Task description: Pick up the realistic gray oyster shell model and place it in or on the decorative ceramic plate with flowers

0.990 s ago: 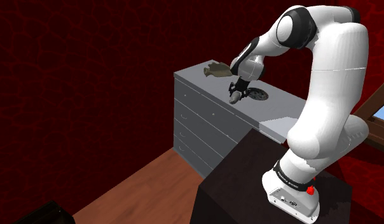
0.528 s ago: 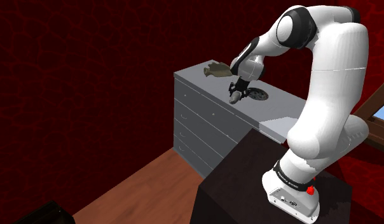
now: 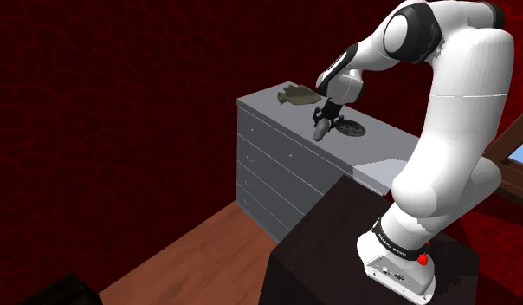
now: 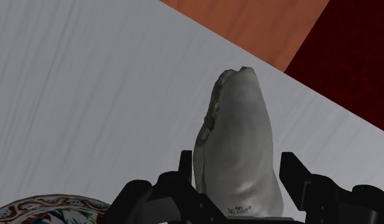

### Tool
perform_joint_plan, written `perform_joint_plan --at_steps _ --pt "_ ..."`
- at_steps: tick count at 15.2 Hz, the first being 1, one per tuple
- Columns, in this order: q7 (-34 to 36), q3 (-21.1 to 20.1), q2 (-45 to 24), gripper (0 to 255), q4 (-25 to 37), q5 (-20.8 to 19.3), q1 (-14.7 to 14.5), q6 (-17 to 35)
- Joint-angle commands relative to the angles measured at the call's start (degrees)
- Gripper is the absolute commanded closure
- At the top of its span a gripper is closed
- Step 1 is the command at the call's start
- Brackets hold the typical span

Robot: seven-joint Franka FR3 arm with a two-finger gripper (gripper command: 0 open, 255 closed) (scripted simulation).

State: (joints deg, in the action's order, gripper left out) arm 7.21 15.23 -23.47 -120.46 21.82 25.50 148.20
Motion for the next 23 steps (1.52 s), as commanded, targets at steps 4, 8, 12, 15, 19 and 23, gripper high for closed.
perform_joint_plan --at_steps 4,8,12,15,19,23 --pt "1.7 1.3 3.1 255 0.1 -2.2 -0.9 -3.0" --pt "3.1 2.2 5.3 255 0.4 -3.8 -1.5 -5.3" --pt "4.3 2.9 7.4 255 0.8 -5.4 -1.9 -7.7" --pt "0.1 3.5 5.2 255 4.2 -4.0 1.3 -9.6" --pt "-5.2 4.2 1.6 255 9.7 -2.3 5.6 -12.5" --pt "-9.7 4.7 -2.7 255 16.4 -0.8 10.1 -15.9"
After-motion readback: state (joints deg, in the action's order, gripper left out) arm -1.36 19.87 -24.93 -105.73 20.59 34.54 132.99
